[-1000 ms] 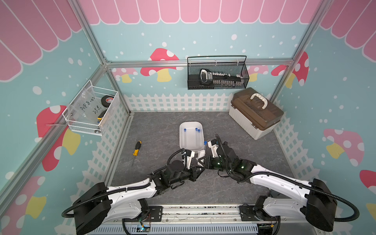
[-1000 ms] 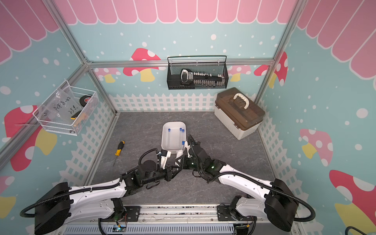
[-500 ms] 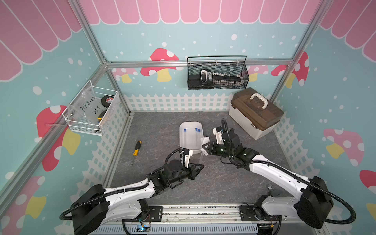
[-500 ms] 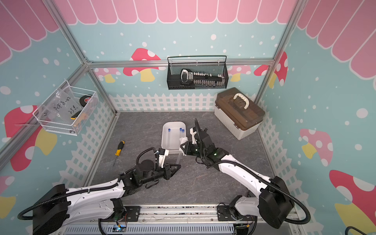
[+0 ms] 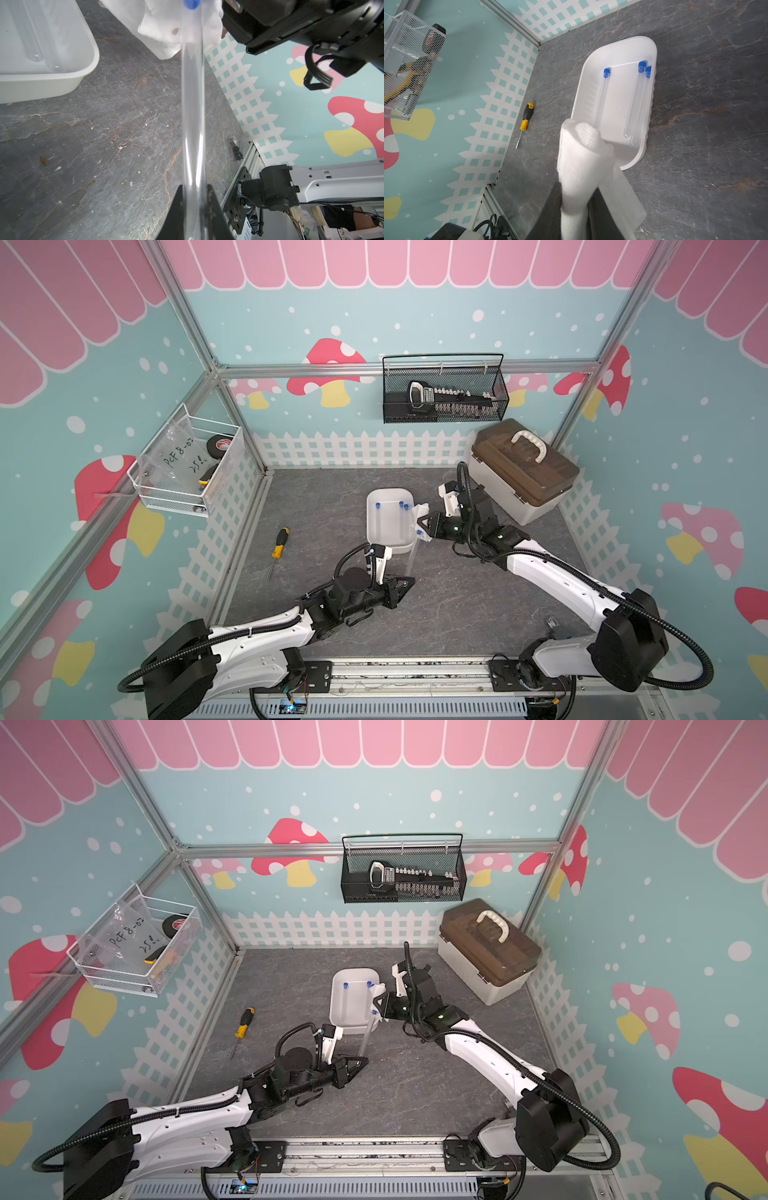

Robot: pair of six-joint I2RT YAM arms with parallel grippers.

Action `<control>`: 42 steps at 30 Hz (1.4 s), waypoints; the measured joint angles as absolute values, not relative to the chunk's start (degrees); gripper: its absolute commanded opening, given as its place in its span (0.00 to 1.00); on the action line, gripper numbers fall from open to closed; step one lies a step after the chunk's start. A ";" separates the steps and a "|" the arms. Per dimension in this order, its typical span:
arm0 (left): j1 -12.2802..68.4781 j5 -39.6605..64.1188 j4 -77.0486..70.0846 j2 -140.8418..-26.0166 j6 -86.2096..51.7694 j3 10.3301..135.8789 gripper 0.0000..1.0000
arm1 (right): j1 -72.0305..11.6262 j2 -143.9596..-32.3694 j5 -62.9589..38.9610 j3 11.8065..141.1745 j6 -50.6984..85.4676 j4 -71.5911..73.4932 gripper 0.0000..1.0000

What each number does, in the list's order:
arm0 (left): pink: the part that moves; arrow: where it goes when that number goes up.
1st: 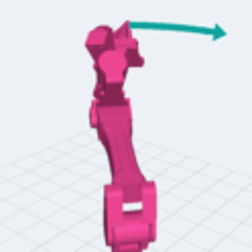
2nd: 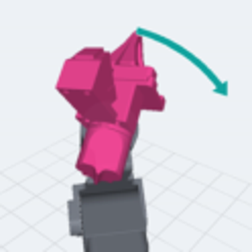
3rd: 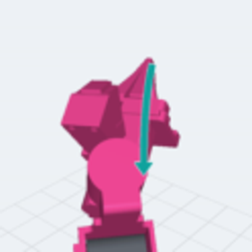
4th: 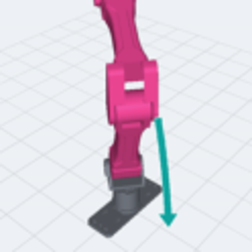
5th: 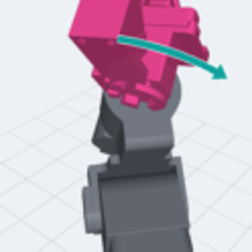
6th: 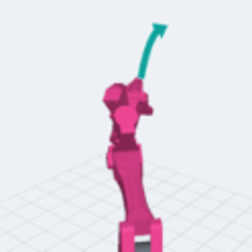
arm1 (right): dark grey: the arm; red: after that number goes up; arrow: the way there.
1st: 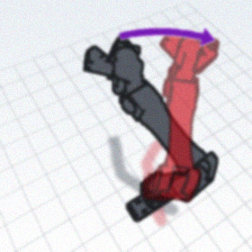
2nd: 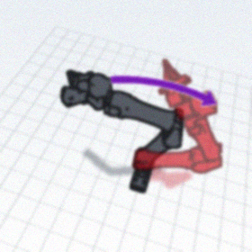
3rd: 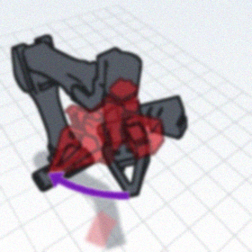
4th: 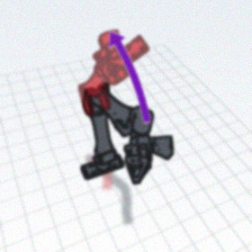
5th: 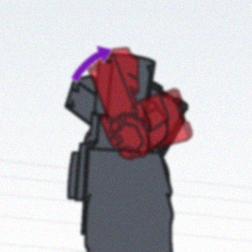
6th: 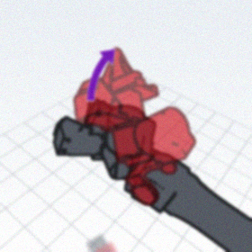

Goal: Wipe the exteriors of test tubes
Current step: Wipe the dirt from the test tube.

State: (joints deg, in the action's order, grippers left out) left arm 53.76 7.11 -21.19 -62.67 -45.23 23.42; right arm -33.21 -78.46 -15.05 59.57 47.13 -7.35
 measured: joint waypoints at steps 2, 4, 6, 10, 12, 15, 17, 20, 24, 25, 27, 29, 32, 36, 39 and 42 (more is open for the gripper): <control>53.76 7.18 -21.19 -62.67 -45.21 23.42 0.08 | -33.10 -77.71 -14.79 58.96 47.09 -7.51 0.21; 53.80 7.29 -21.19 -62.67 -45.21 23.42 0.08 | -32.99 -76.44 -14.26 58.41 46.94 -8.51 0.21; 53.80 7.29 -21.19 -62.65 -45.23 23.42 0.08 | -32.88 -74.89 -13.80 58.13 46.89 -9.54 0.21; 53.80 7.29 -21.19 -62.65 -45.23 23.42 0.08 | -31.46 -72.27 -13.30 58.13 46.52 -11.03 0.21; 53.80 7.29 -21.19 -62.61 -45.23 23.42 0.08 | -30.00 -71.22 -12.88 58.13 46.26 -11.77 0.21; 53.80 7.27 -21.19 -62.24 -45.23 23.42 0.08 | -28.18 -70.35 -12.71 58.13 45.87 -12.73 0.21; 53.80 7.25 -21.19 -61.98 -45.21 23.42 0.08 | -27.70 -70.00 -12.69 58.13 45.80 -13.34 0.21; 53.80 7.11 -21.19 -61.91 -45.23 23.42 0.08 | -27.62 -69.38 -12.84 58.08 45.78 -14.00 0.21; 53.80 7.09 -21.19 -61.84 -45.21 23.42 0.08 | -27.62 -67.77 -12.93 56.82 45.80 -14.15 0.21; 53.80 7.09 -21.17 -61.71 -45.21 23.42 0.08 | -27.62 -67.33 -12.93 56.38 45.80 -14.20 0.21; 53.80 7.07 -21.17 -61.30 -45.21 23.40 0.08 | -27.62 -66.65 -12.95 55.75 45.82 -14.31 0.21; 53.78 7.07 -21.17 -60.84 -45.21 23.38 0.08 | -27.62 -66.08 -13.08 55.37 45.84 -14.66 0.21; 53.76 7.05 -21.17 -60.49 -45.21 23.38 0.08 | -27.62 -65.49 -14.06 55.07 45.89 -14.74 0.21; 53.76 7.03 -21.17 -60.49 -45.21 23.38 0.08 | -27.79 -64.84 -16.75 54.28 46.33 -13.82 0.21; 53.74 7.03 -21.15 -60.49 -45.21 23.38 0.08 | -28.86 -64.18 -18.09 53.82 46.78 -13.43 0.21; 53.74 7.05 -21.17 -60.58 -45.19 23.38 0.08 | -31.22 -63.81 -18.68 53.67 47.27 -12.78 0.21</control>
